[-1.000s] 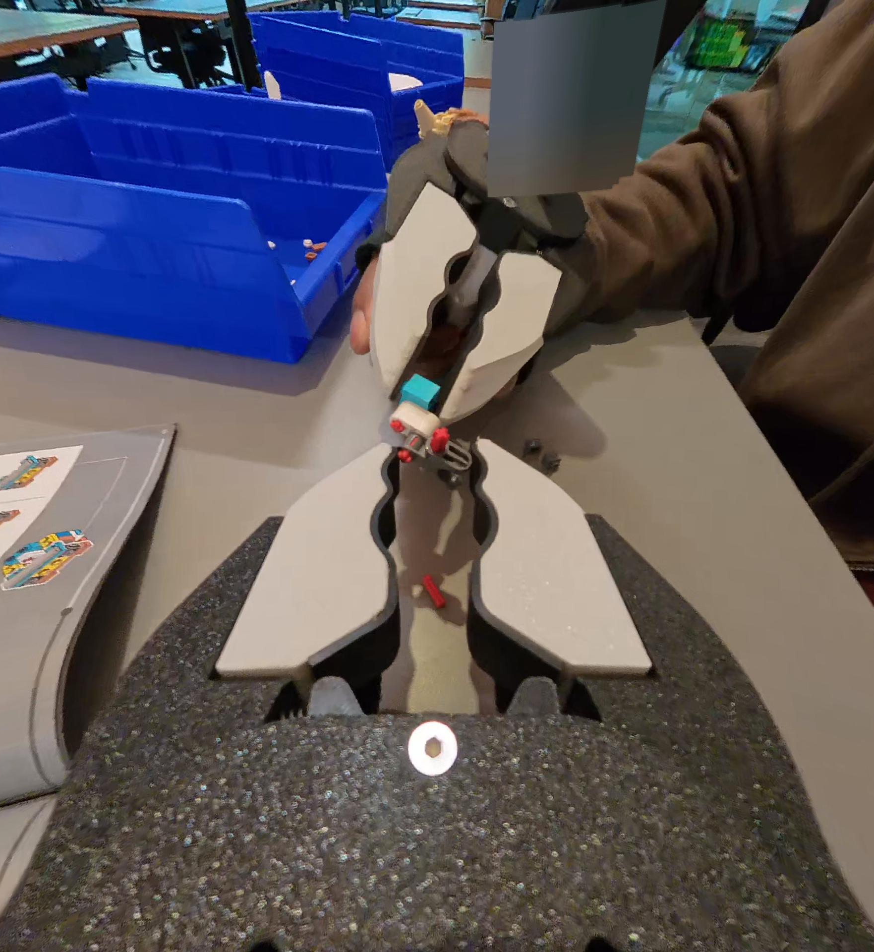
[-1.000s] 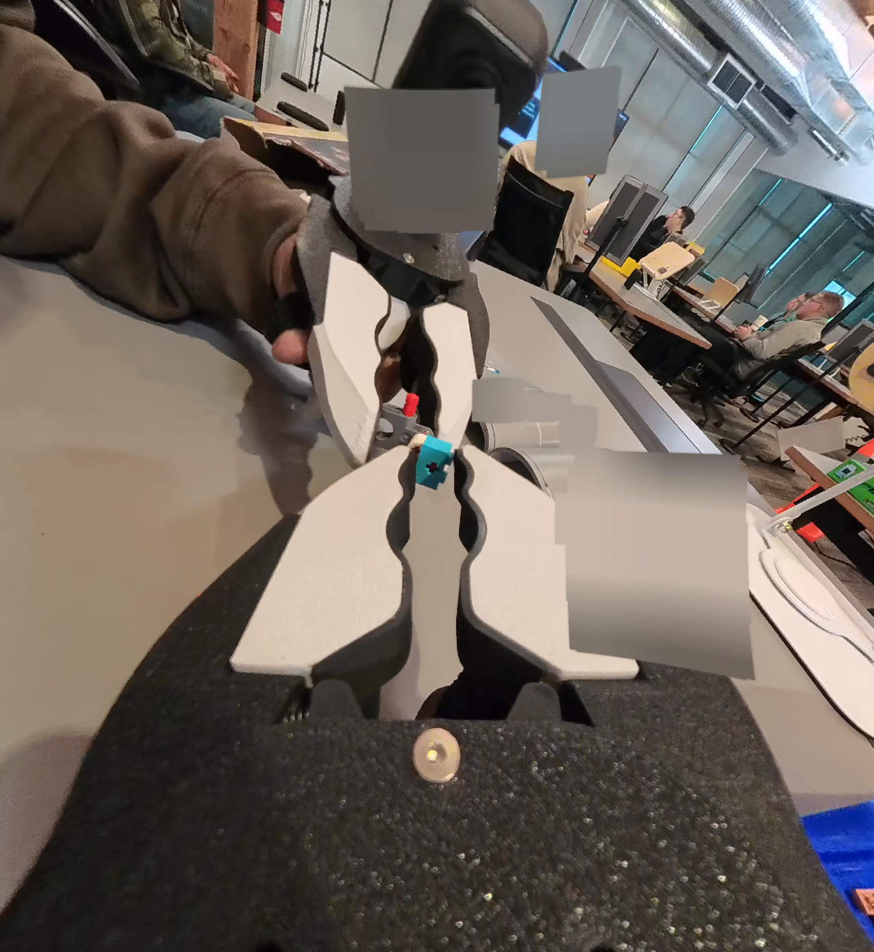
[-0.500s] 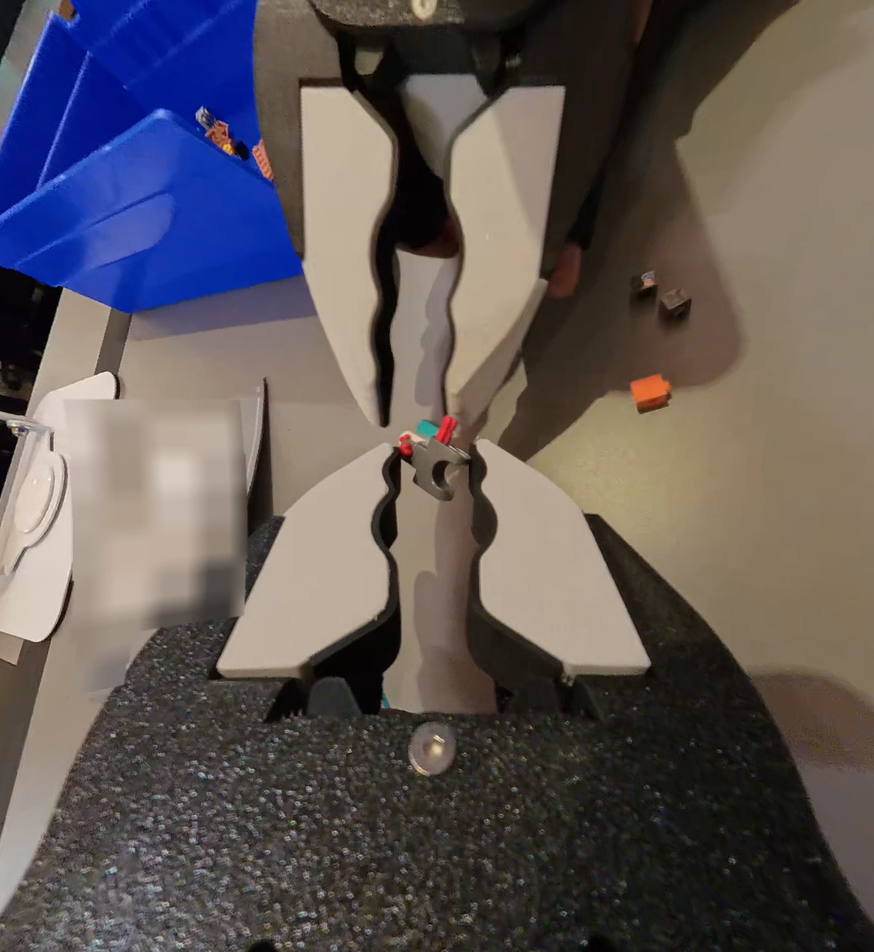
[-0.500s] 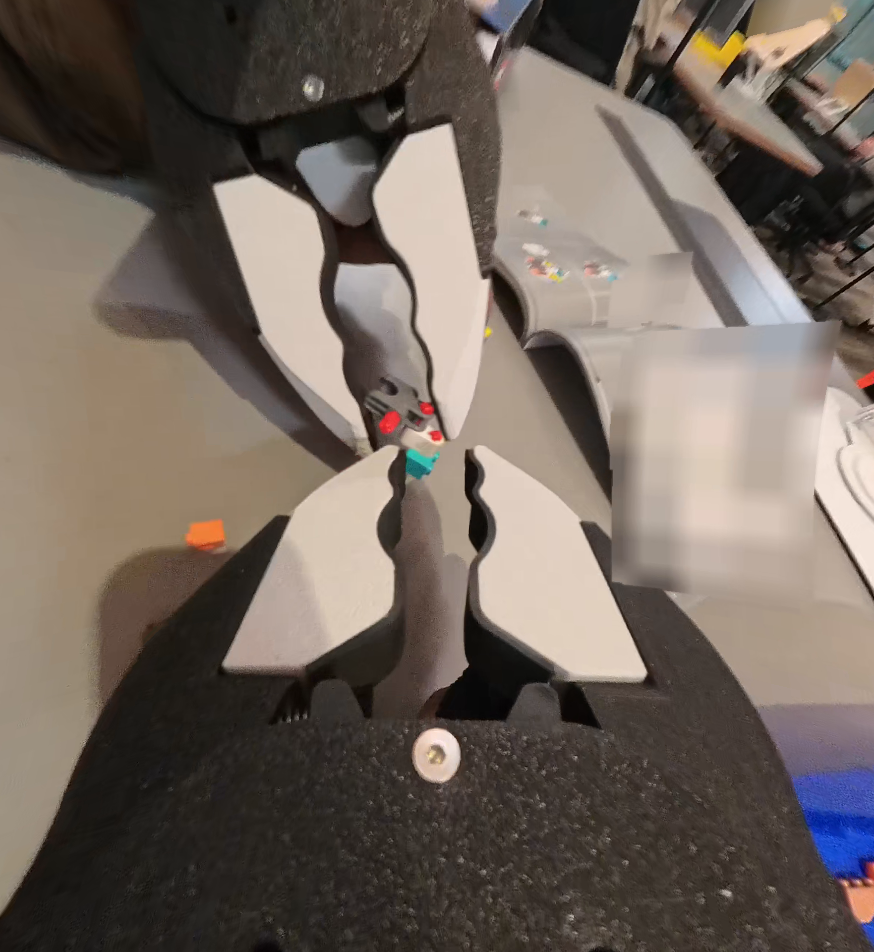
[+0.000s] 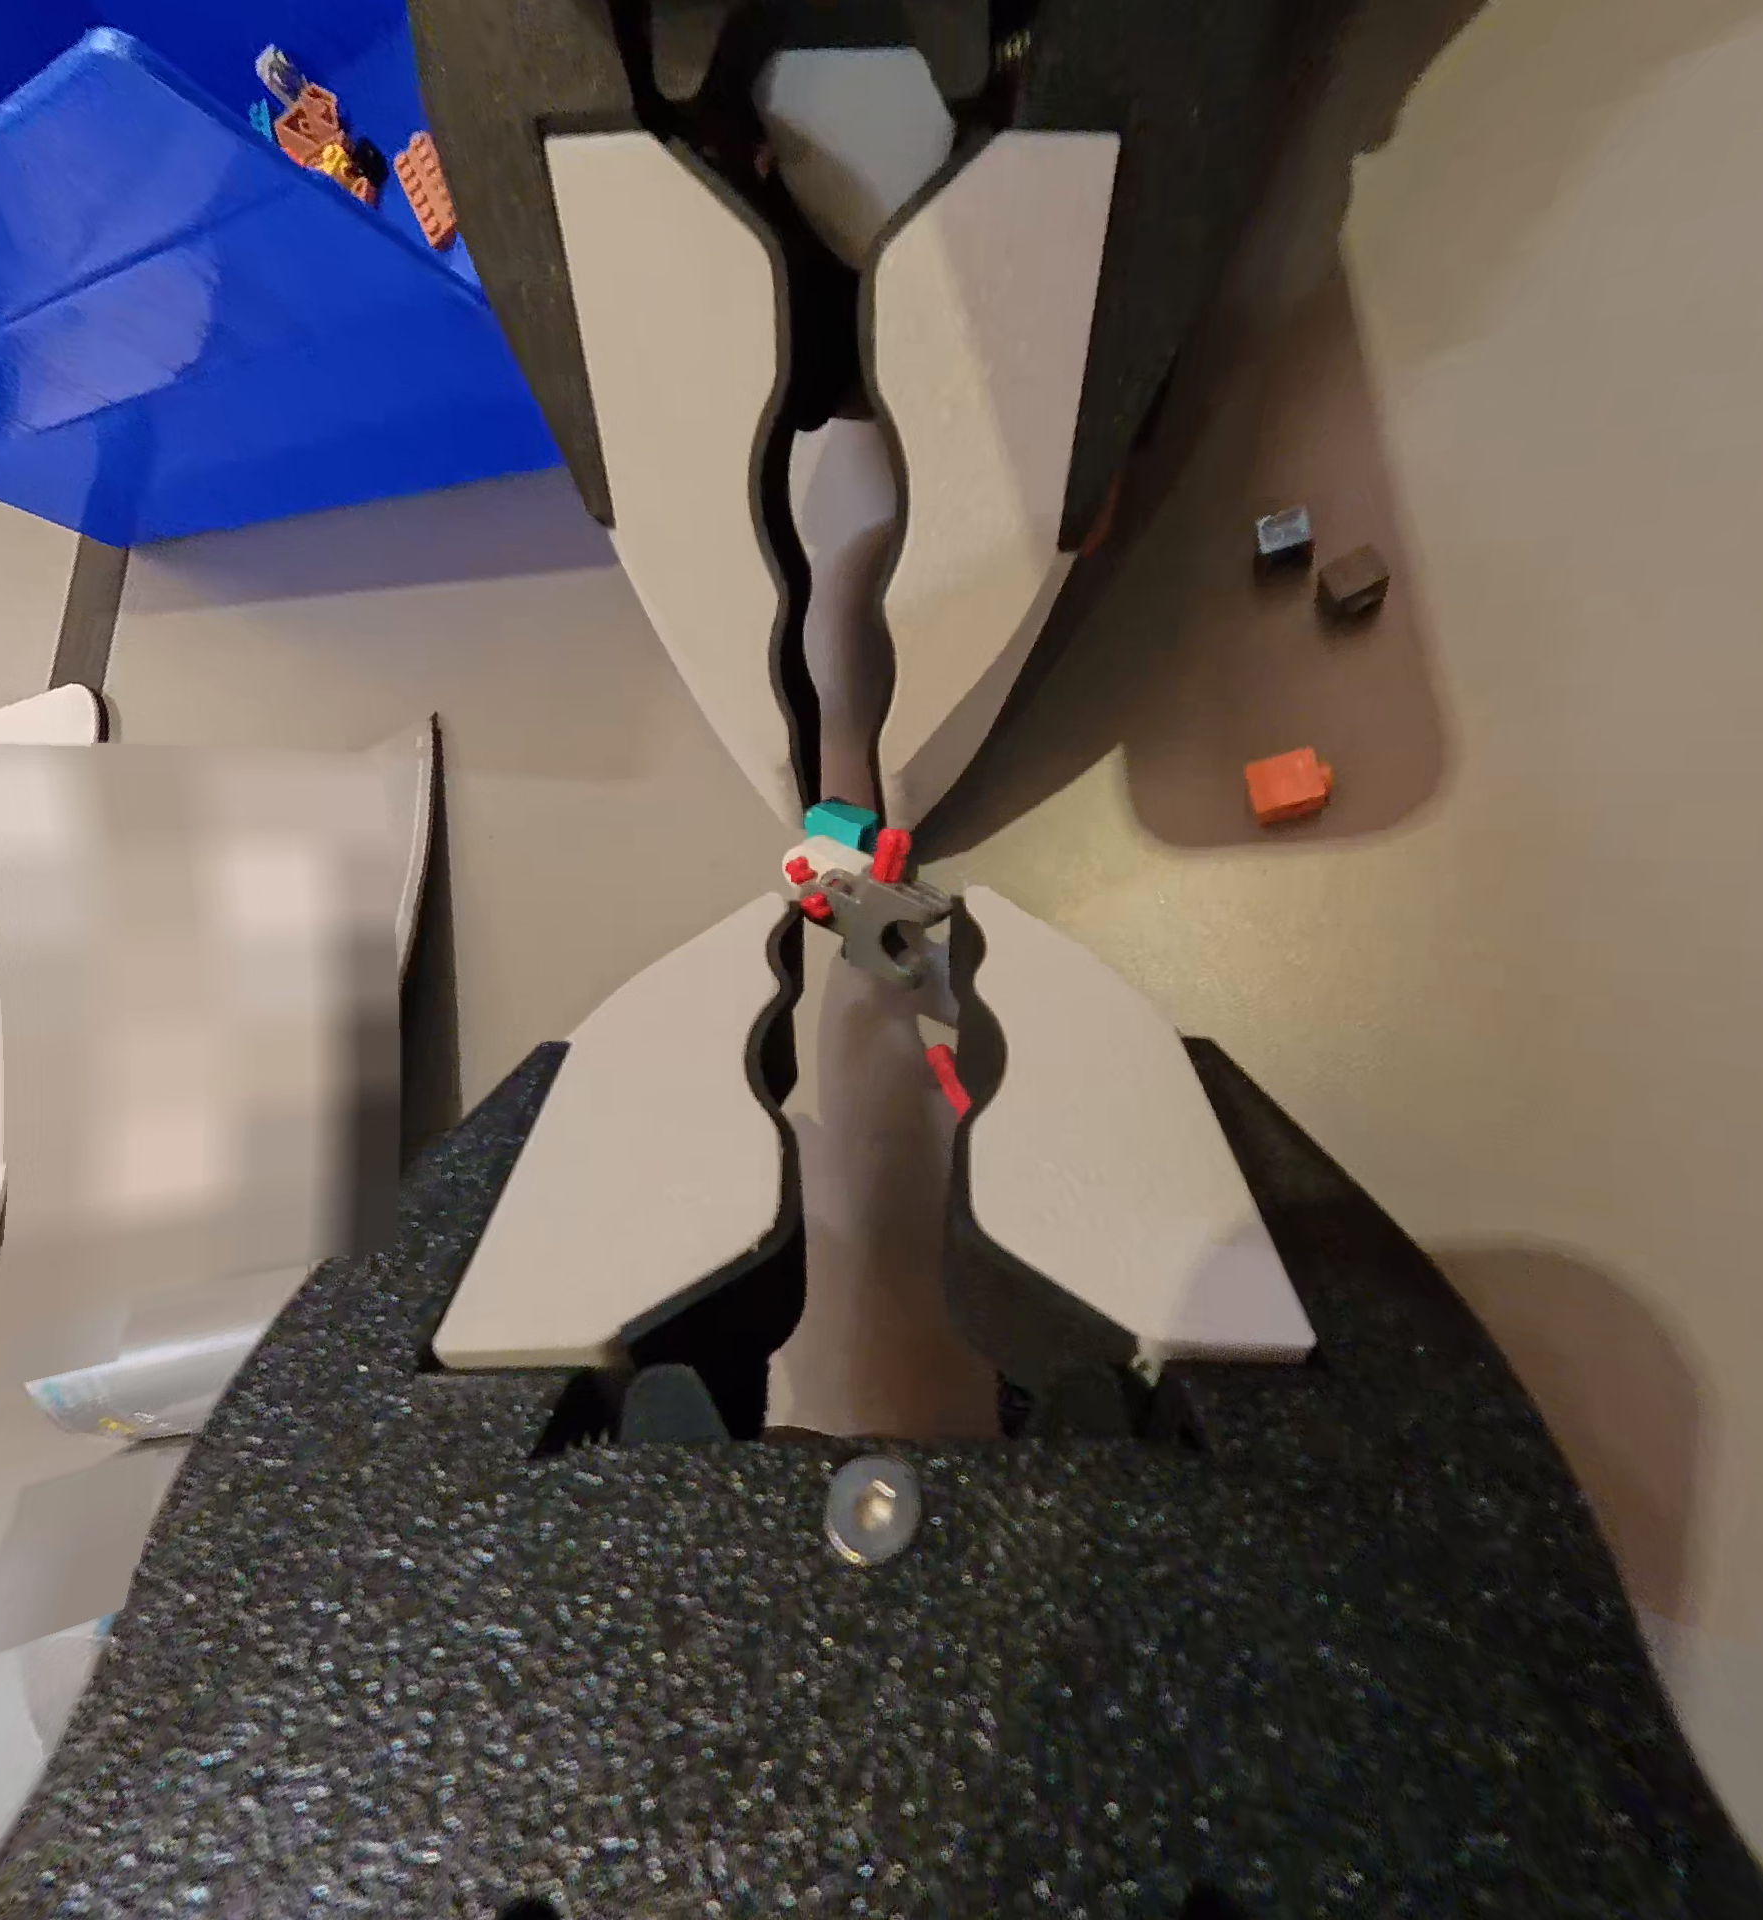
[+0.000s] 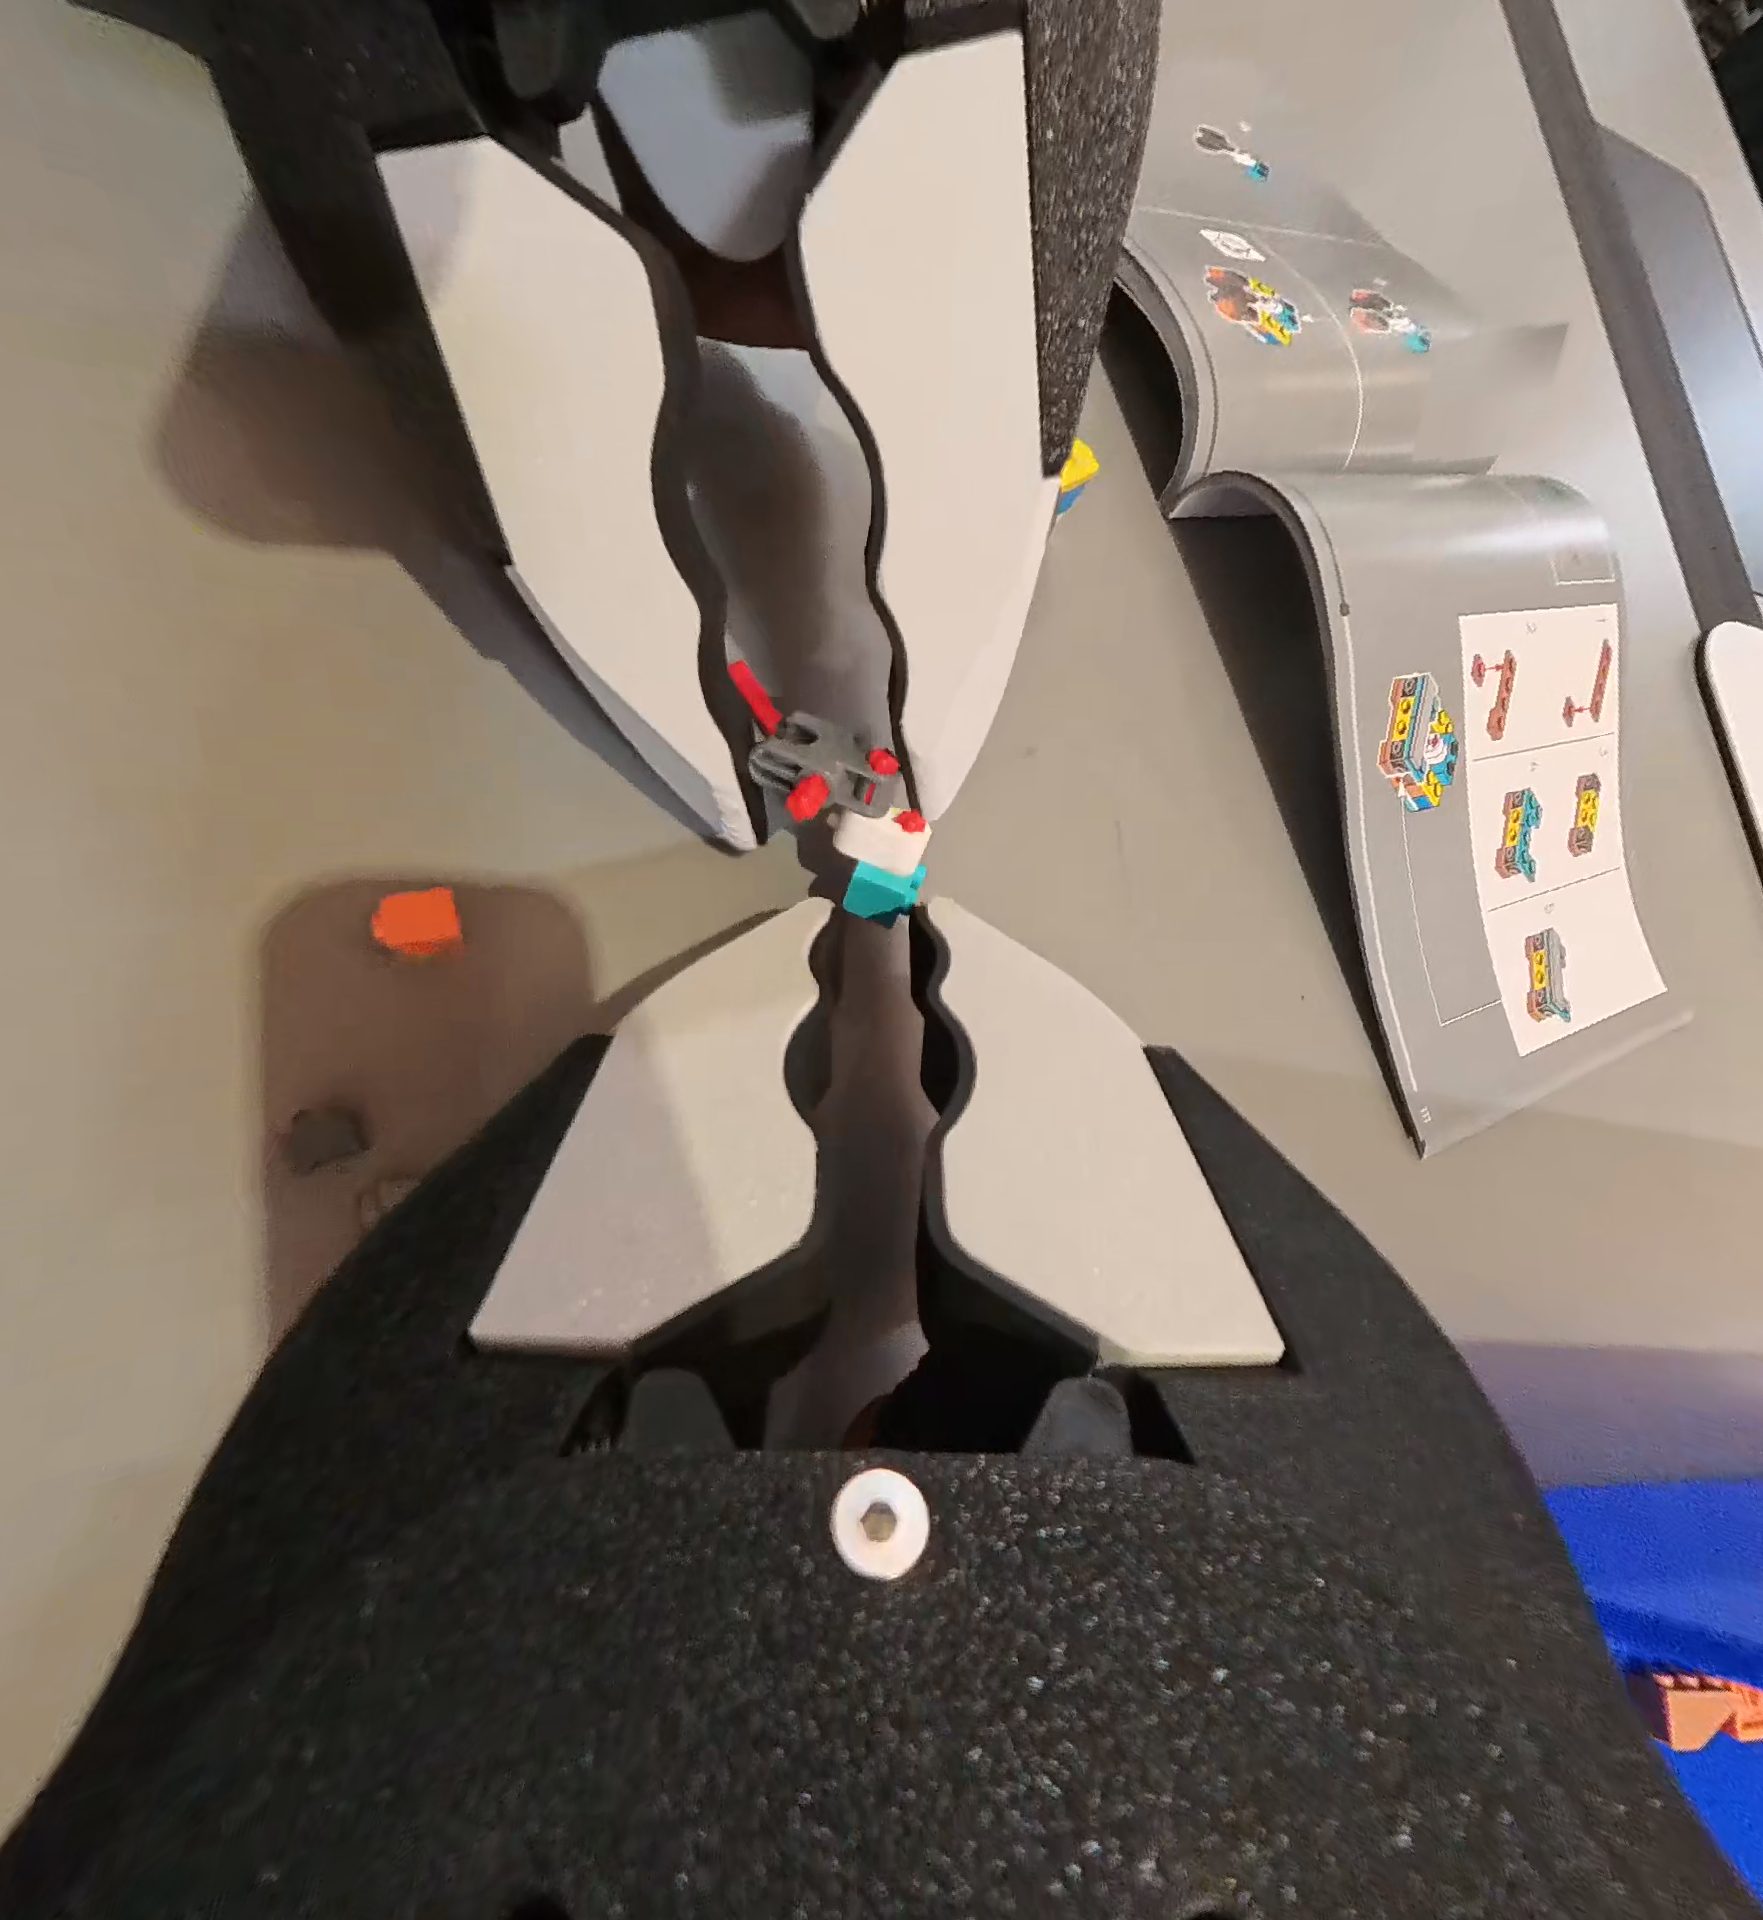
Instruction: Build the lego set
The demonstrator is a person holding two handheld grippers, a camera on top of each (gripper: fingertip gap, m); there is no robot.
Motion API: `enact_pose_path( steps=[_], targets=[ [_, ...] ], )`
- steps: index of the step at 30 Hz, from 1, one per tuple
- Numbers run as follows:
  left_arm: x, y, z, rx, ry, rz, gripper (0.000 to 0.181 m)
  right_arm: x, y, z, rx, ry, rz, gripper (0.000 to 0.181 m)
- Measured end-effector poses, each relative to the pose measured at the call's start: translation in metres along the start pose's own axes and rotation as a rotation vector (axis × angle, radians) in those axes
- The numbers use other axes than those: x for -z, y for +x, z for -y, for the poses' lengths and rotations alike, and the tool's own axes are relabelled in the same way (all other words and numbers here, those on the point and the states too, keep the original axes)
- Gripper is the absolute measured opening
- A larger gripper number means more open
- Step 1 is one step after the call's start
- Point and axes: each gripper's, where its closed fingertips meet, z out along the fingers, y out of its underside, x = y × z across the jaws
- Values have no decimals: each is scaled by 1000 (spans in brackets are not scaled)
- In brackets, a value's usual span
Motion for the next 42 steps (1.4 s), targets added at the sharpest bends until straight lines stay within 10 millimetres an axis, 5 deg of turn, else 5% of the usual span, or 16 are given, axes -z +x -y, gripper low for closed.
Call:
enact_pose_path(
  steps=[13,23,37,42],
  targets=[
    [3,6,5,41,14,-56,26,10,0,-10,-22,-1,58,23],
    [17,-6,4,81,37,-48,26,14,-11,12,91,96,35,13],
    [25,-7,-15,156,-3,-123,26,15,-22,-13,194,-76,98,1],
    [31,1,-25,175,-42,-195,25,20,-9,9,137,63,24,7]
  ],
)
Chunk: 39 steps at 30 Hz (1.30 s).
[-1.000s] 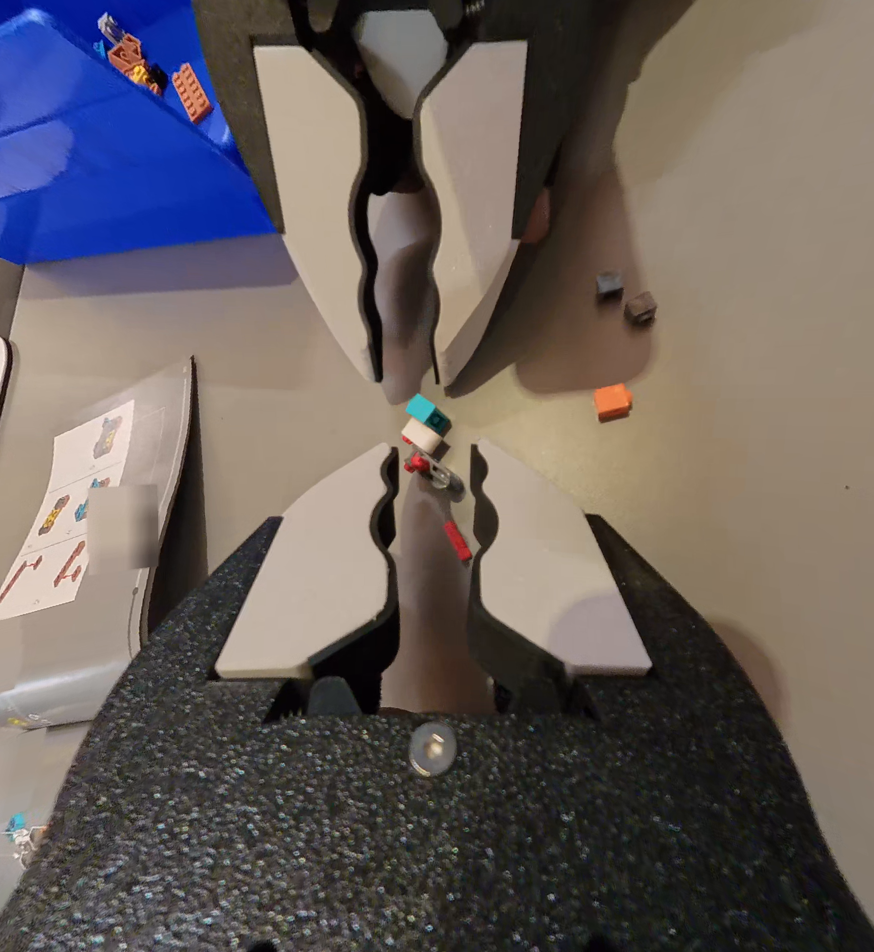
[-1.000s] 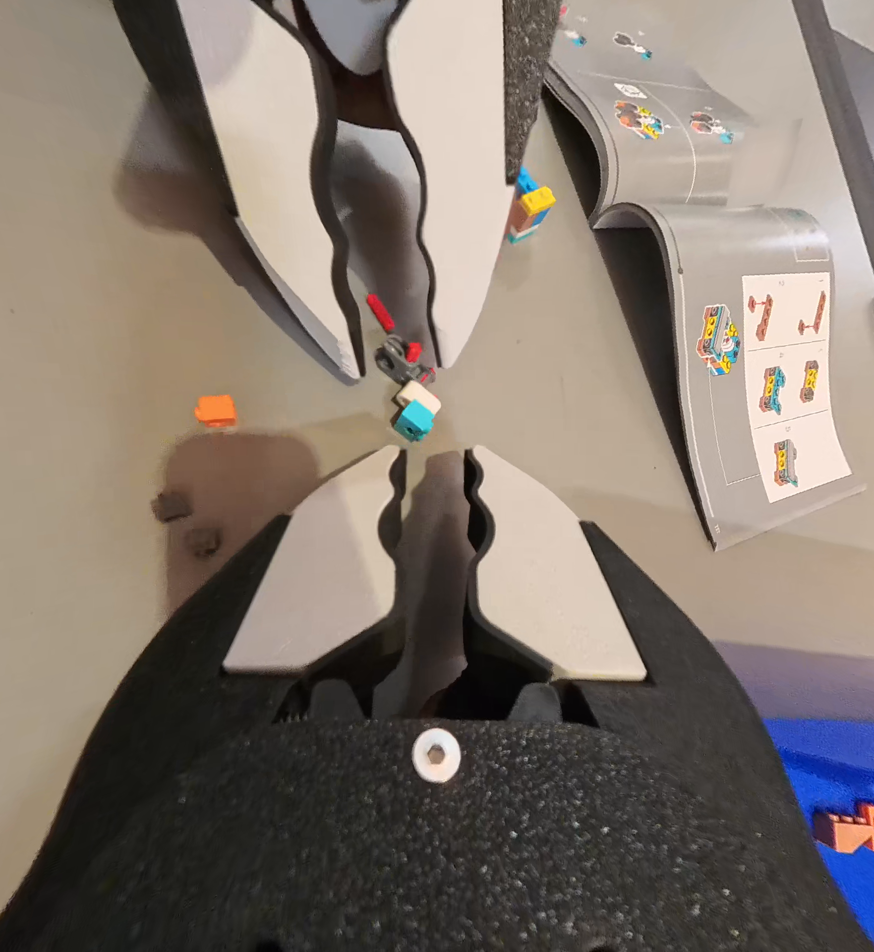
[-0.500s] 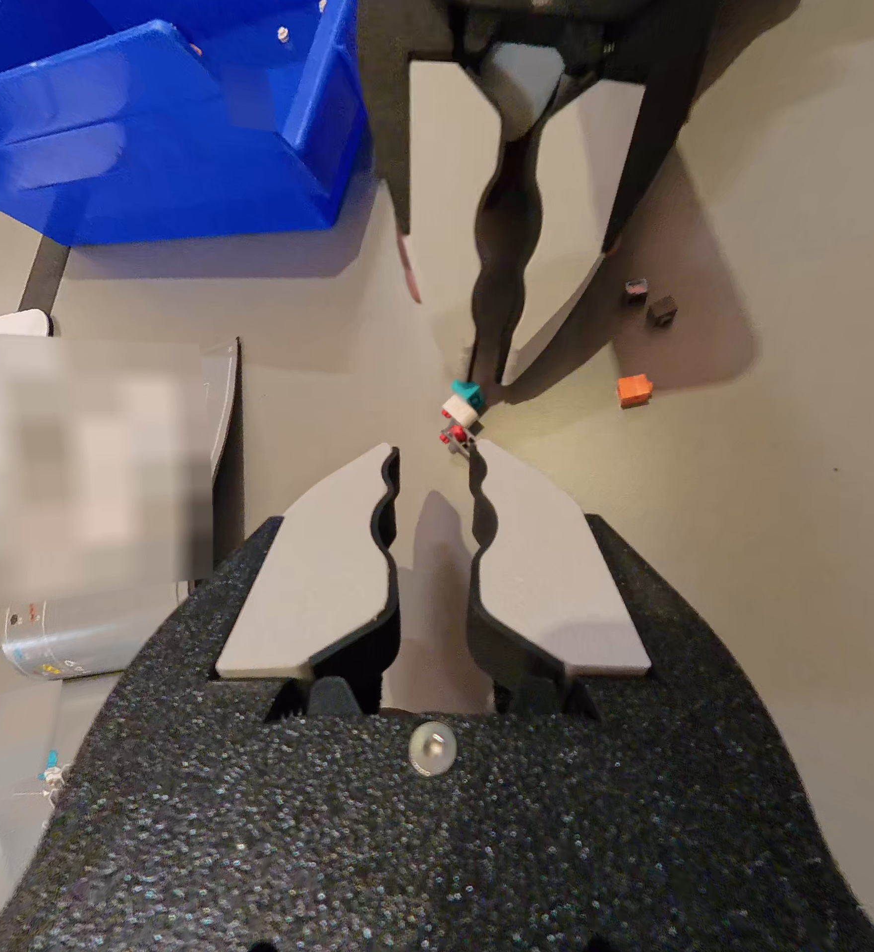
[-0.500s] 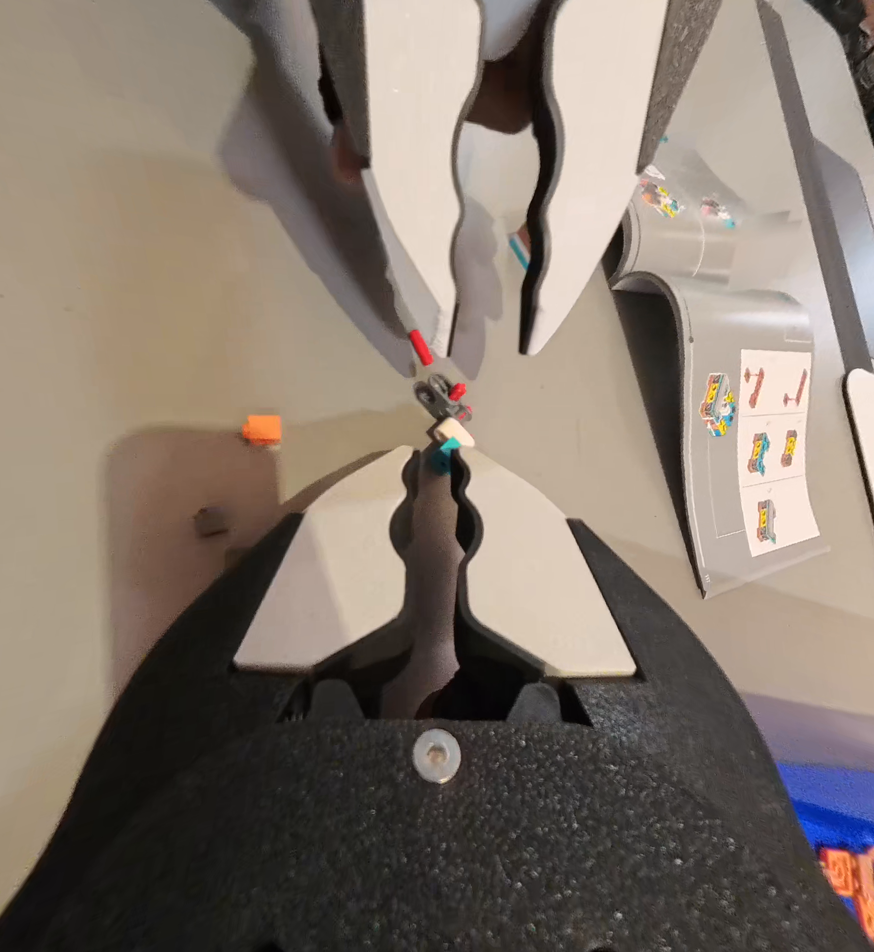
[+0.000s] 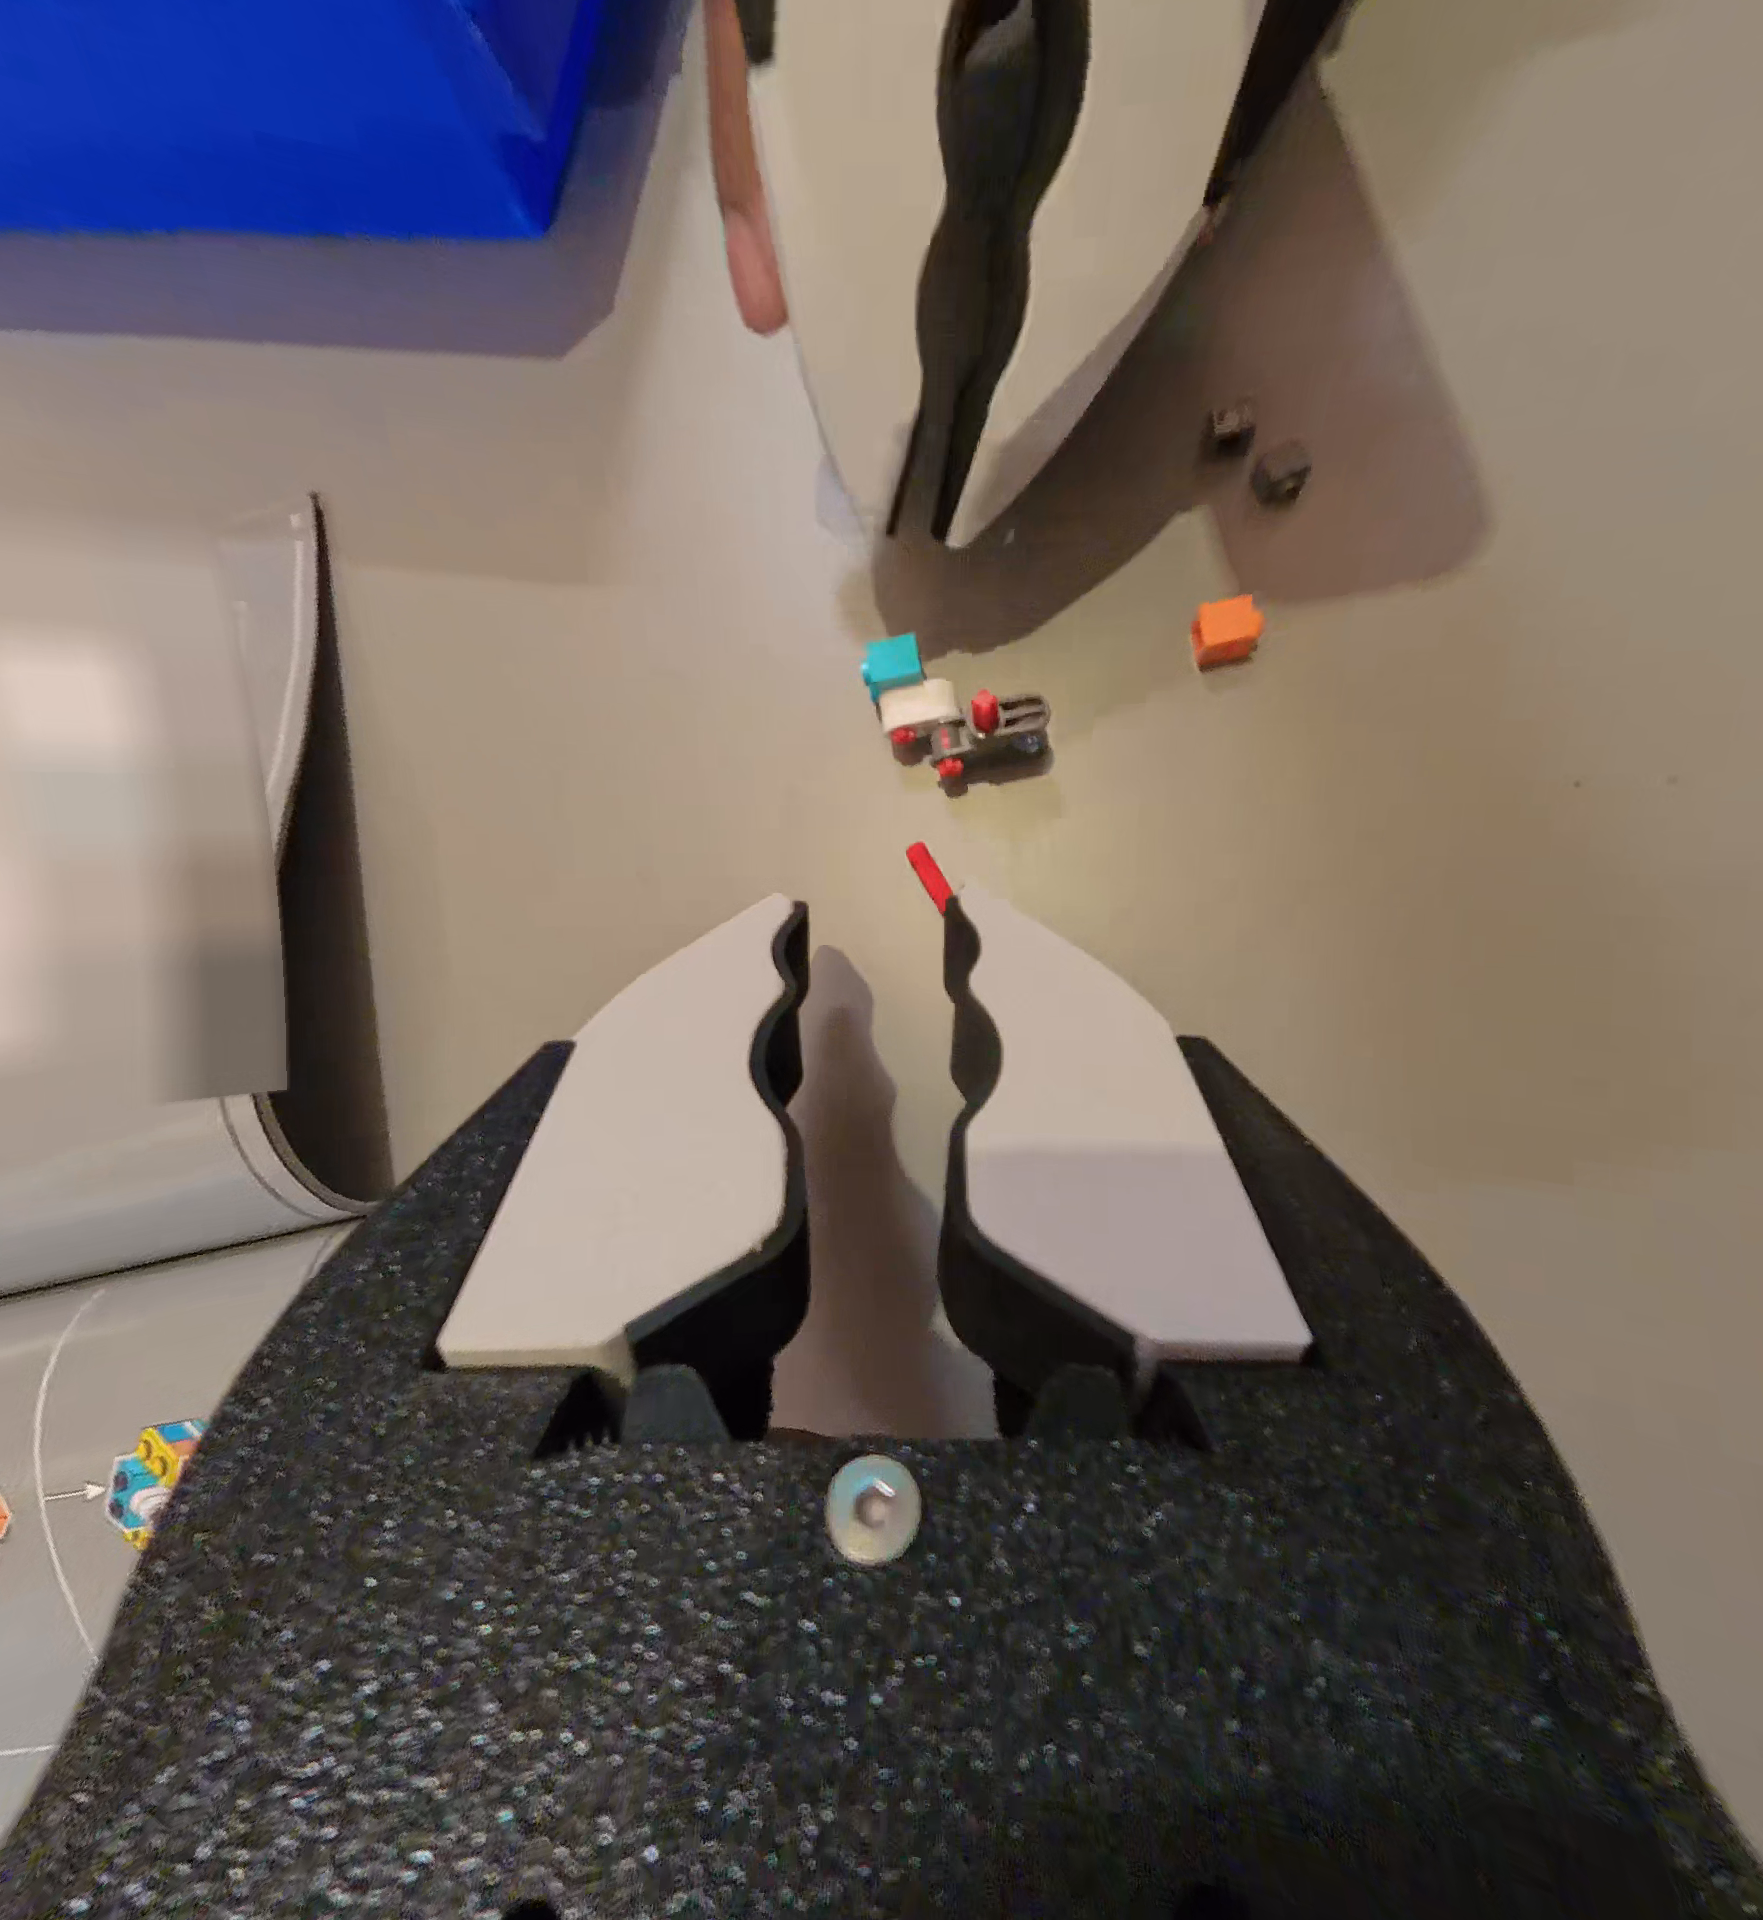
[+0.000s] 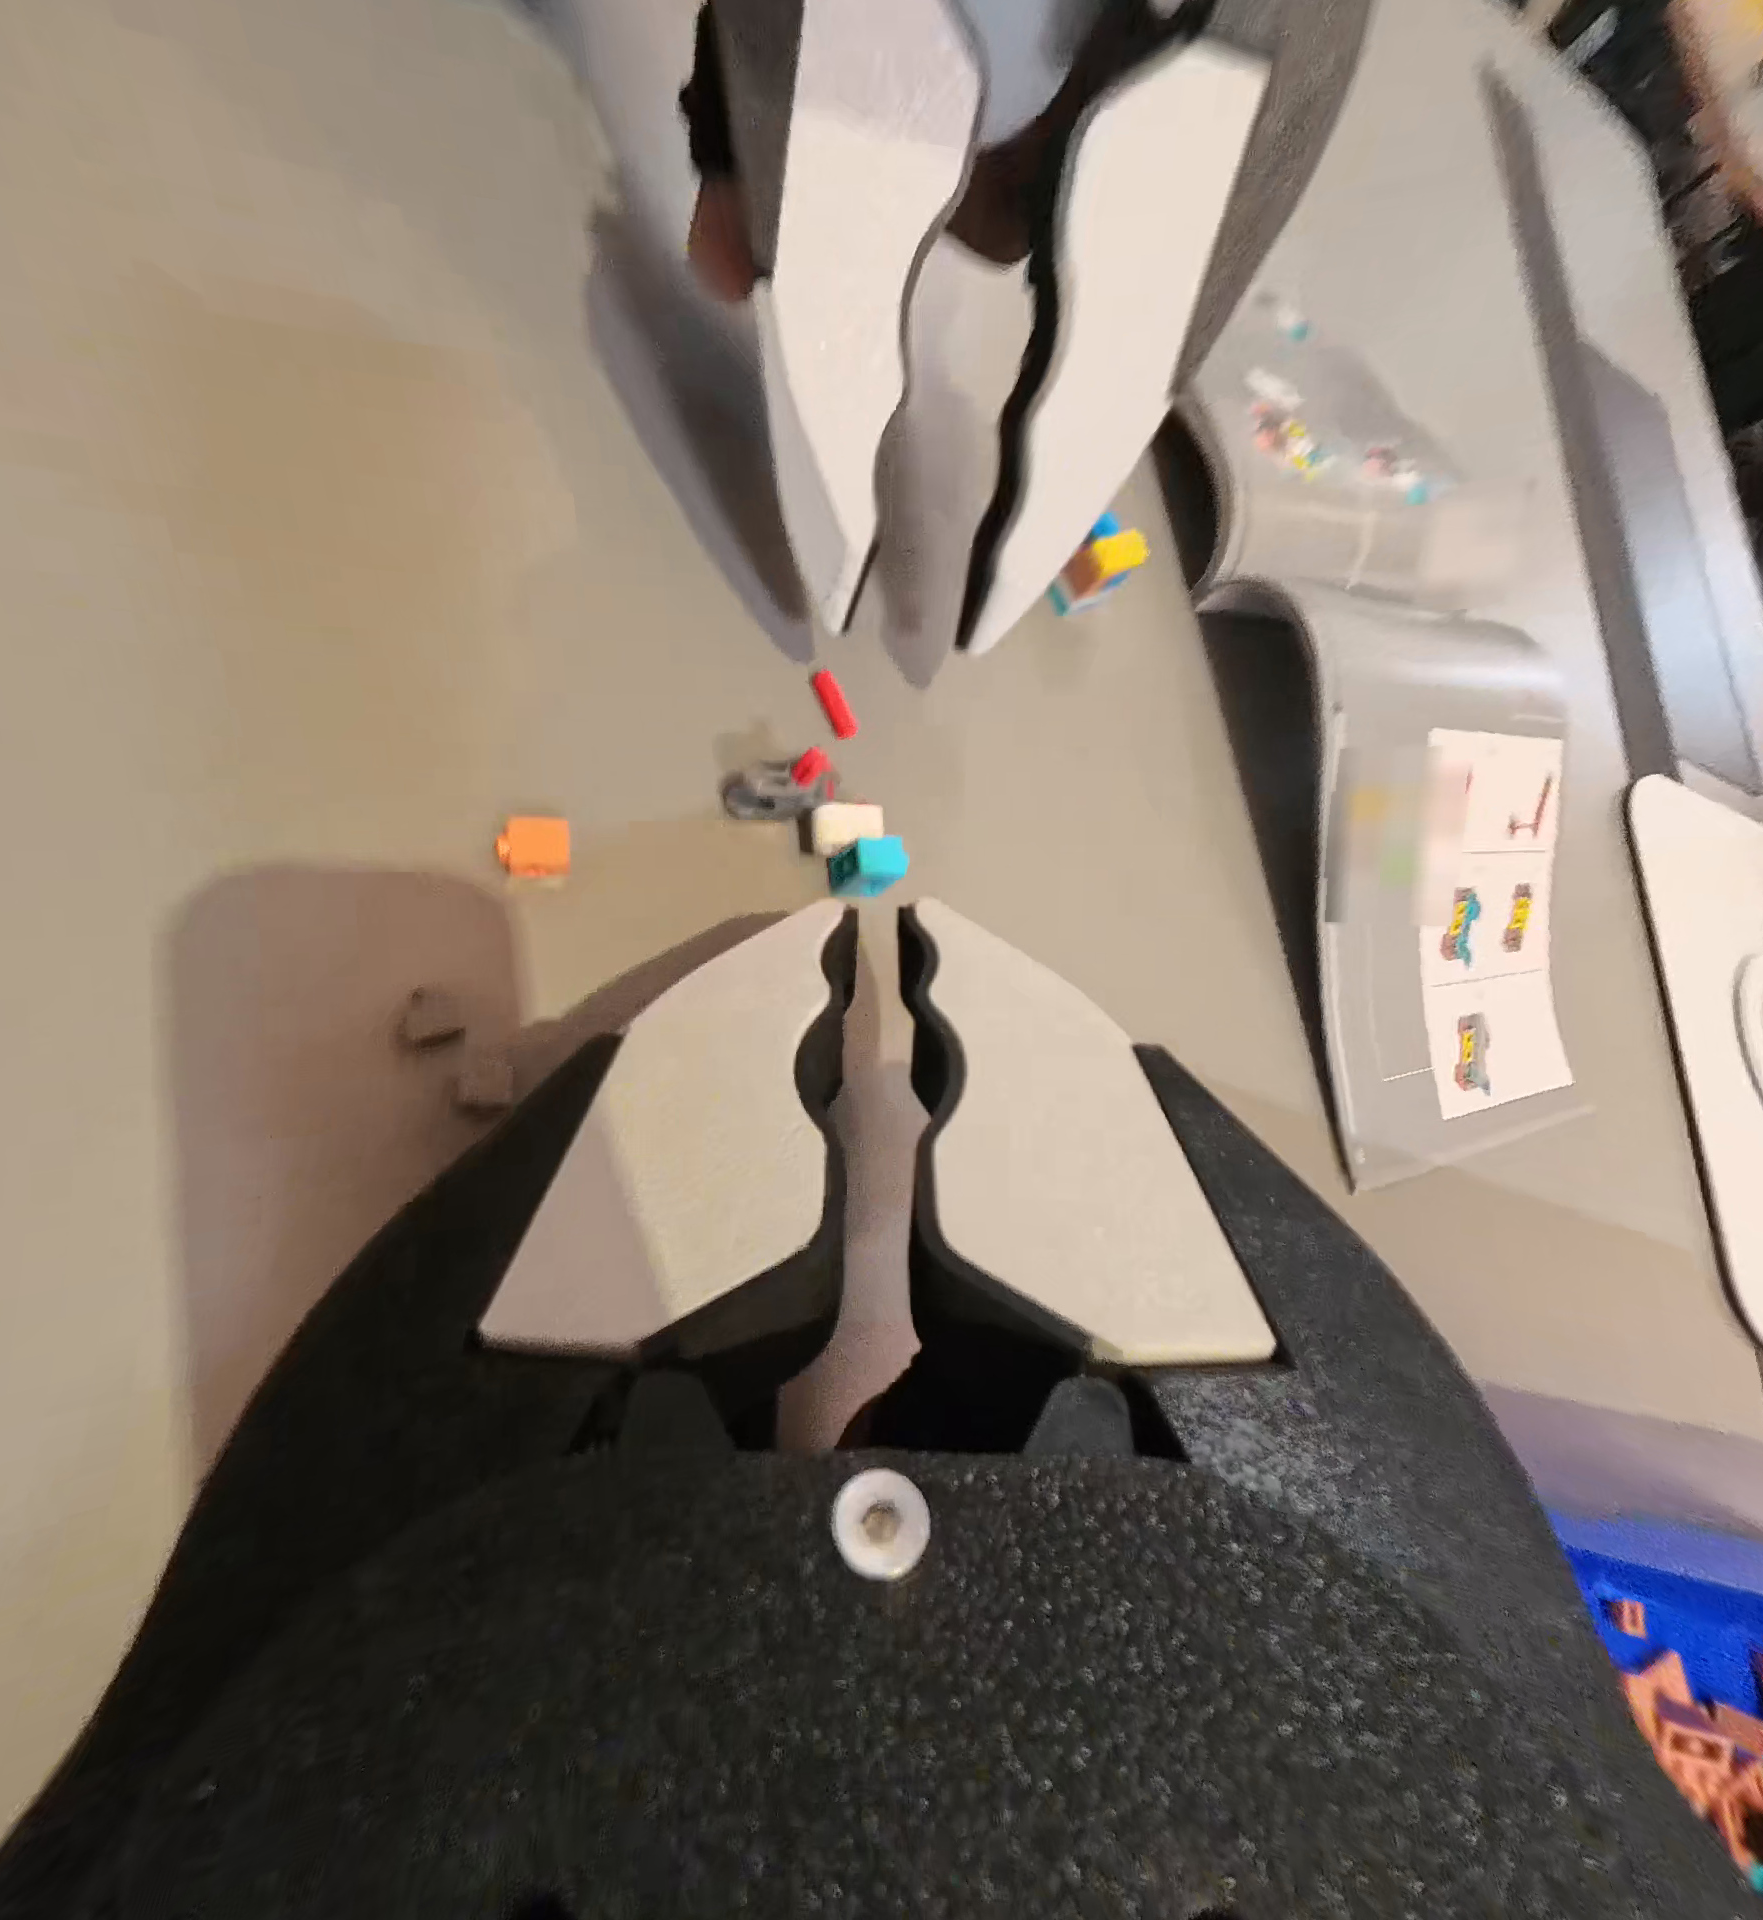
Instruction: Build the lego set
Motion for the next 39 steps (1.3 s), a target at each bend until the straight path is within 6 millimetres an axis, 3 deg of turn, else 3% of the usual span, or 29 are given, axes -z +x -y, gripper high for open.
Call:
enact_pose_path(
  steps=[6,14,23,32,39],
  targets=[
    [-6,5,-1,-6,-12,-20,24,-11,-5,12,-10,33,-5,7],
    [-8,5,-3,16,-9,-35,24,-16,-6,-13,-74,-106,30,8],
    [-8,11,-2,16,-25,-55,20,-8,0,-26,-81,-155,31,8],
    [-16,13,-4,34,-62,-57,5,-5,11,-7,-75,-75,-50,12],
    [-17,12,6,25,11,-67,4,2,18,11,-72,29,-97,12]
  ],
)
